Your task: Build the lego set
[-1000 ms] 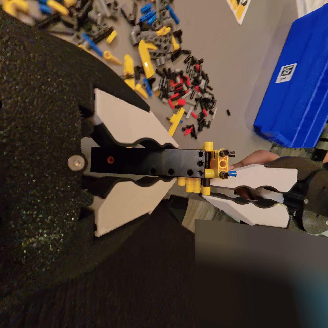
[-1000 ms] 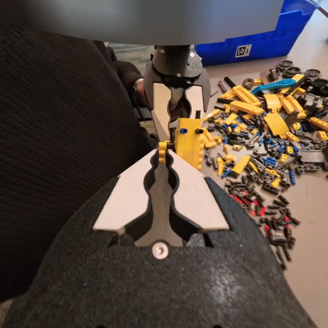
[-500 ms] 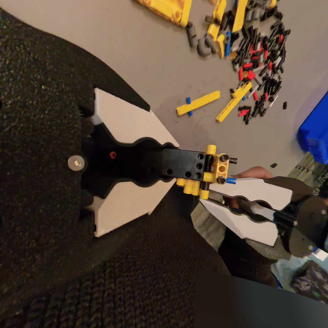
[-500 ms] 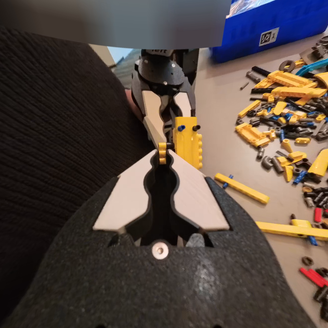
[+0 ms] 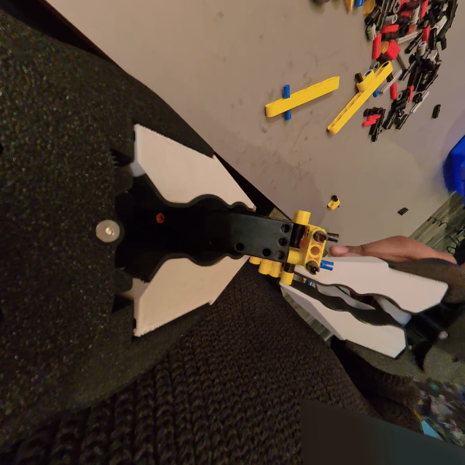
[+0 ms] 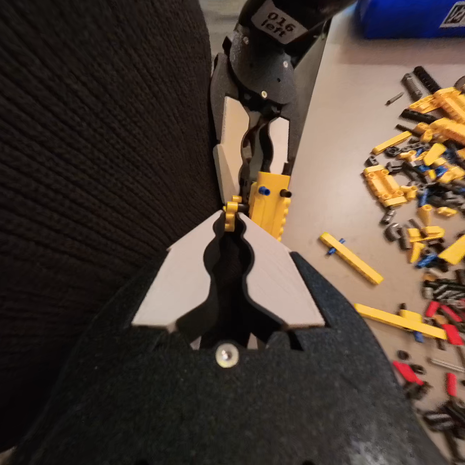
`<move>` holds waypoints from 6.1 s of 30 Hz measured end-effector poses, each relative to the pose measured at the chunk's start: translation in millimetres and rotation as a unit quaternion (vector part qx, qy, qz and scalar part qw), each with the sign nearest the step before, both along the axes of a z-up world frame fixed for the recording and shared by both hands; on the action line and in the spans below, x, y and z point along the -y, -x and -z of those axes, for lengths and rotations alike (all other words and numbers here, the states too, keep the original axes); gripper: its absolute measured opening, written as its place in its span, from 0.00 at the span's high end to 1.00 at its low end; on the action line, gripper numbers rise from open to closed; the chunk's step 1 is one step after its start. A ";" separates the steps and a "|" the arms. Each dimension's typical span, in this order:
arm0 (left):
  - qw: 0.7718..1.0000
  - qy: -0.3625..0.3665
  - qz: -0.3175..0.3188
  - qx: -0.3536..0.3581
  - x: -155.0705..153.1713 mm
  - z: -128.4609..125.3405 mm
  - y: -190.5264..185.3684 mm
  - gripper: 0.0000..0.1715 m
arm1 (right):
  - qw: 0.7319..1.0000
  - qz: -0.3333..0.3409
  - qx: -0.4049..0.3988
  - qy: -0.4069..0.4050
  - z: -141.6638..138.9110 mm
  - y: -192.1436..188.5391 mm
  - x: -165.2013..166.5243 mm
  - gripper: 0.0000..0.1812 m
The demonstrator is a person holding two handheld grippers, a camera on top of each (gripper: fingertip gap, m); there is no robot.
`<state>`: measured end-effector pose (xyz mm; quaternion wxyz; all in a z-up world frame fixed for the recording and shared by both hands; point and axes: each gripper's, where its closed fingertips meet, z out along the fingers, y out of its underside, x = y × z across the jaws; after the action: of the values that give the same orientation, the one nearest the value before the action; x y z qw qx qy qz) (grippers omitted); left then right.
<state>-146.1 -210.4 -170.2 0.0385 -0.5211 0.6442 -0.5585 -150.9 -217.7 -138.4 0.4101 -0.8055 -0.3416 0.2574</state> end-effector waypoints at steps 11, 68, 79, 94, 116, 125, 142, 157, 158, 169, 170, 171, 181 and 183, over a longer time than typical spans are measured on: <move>1.000 0.003 0.008 -0.009 1.9 0.6 0.3 0.84 | 0.996 0.012 -0.074 0.044 -0.1 -0.8 3.3 0.97; 0.996 0.036 0.076 -0.005 23.3 -5.3 10.1 0.83 | 0.979 -0.013 -0.166 0.115 -8.7 11.6 28.6 0.97; 0.997 0.036 0.074 -0.004 23.0 -5.3 8.2 0.82 | 0.983 -0.010 -0.148 0.108 -8.4 11.2 28.9 0.96; 0.996 0.038 0.086 -0.009 25.3 -3.2 9.6 0.82 | 0.979 0.024 -0.168 0.116 -6.9 14.1 31.6 0.96; 0.991 -0.077 0.055 0.094 11.0 -14.4 -6.2 0.85 | 0.996 0.052 0.074 -0.008 -11.0 2.6 20.7 0.96; 0.987 -0.071 0.053 0.133 7.2 -19.2 -15.1 0.85 | 0.988 0.113 0.079 -0.067 -17.8 -7.7 12.2 0.95; 0.967 -0.085 -0.033 0.239 -11.4 -31.0 30.2 0.85 | 0.952 0.285 0.076 0.080 100.7 4.1 104.2 0.86; 0.971 -0.034 -0.045 0.234 -15.2 -27.6 27.5 0.85 | 0.935 0.237 -0.081 0.252 159.6 27.8 115.4 0.85; 0.971 -0.032 -0.044 0.232 -15.5 -27.5 25.7 0.85 | 0.931 0.236 -0.094 0.263 161.0 28.2 115.7 0.85; 0.971 -0.026 -0.043 0.232 -9.9 -27.0 21.4 0.85 | 0.934 0.249 -0.087 0.242 156.6 21.6 112.6 0.87; 0.971 -0.028 -0.045 0.232 -10.1 -27.3 22.2 0.85 | 0.935 0.255 -0.091 0.229 150.5 18.7 111.4 0.87; 0.971 -0.029 -0.046 0.234 -10.6 -28.1 22.8 0.85 | 0.937 0.259 -0.101 0.213 141.4 16.2 109.5 0.87; 0.967 -0.037 -0.069 0.244 -23.3 -40.2 11.9 0.85 | 0.891 0.450 0.054 0.023 53.7 -128.9 71.9 0.87; 0.965 -0.032 -0.073 0.249 -28.2 -47.0 5.5 0.85 | 0.863 0.492 0.098 0.054 62.6 -169.0 71.5 0.87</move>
<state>-151.6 -182.2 -123.2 0.2548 -0.4098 0.5925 -0.6451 18.2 -289.2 -201.0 0.4042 -0.9107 0.0750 -0.0401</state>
